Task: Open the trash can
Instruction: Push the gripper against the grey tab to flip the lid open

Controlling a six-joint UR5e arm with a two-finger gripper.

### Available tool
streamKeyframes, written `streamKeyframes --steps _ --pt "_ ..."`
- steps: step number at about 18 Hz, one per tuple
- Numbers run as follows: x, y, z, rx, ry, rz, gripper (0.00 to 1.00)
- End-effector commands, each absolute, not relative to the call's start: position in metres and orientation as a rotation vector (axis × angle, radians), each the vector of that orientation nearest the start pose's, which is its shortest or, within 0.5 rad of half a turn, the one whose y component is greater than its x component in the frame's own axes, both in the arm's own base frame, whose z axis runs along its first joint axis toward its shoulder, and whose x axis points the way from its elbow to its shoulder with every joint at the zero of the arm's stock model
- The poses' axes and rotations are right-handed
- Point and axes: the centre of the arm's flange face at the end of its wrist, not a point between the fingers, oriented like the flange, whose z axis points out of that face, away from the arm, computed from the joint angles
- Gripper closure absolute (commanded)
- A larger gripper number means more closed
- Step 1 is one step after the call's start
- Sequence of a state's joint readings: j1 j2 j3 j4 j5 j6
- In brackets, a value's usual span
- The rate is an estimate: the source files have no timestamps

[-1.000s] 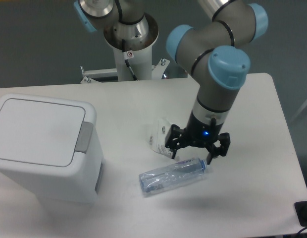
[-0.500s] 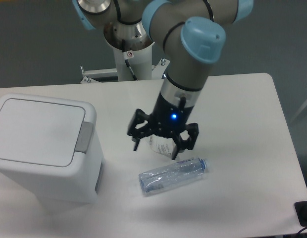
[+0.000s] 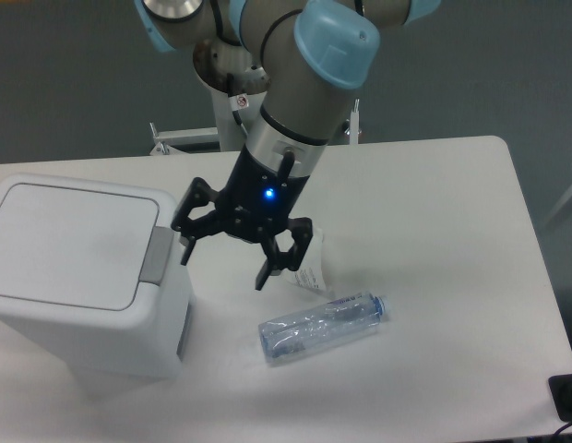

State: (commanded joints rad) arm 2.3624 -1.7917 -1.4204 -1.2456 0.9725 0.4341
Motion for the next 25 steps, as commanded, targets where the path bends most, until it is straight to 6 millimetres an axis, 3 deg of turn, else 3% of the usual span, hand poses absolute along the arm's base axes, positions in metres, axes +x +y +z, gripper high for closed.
streamKeyframes --steps 5,13,25 --pt "-0.275 0.556 0.475 -2.570 -0.326 -0.470 0.00" --pt "-0.280 0.559 0.478 -2.565 -0.303 -0.433 0.00" --pt "-0.288 0.561 0.466 -2.596 -0.312 -0.363 0.00"
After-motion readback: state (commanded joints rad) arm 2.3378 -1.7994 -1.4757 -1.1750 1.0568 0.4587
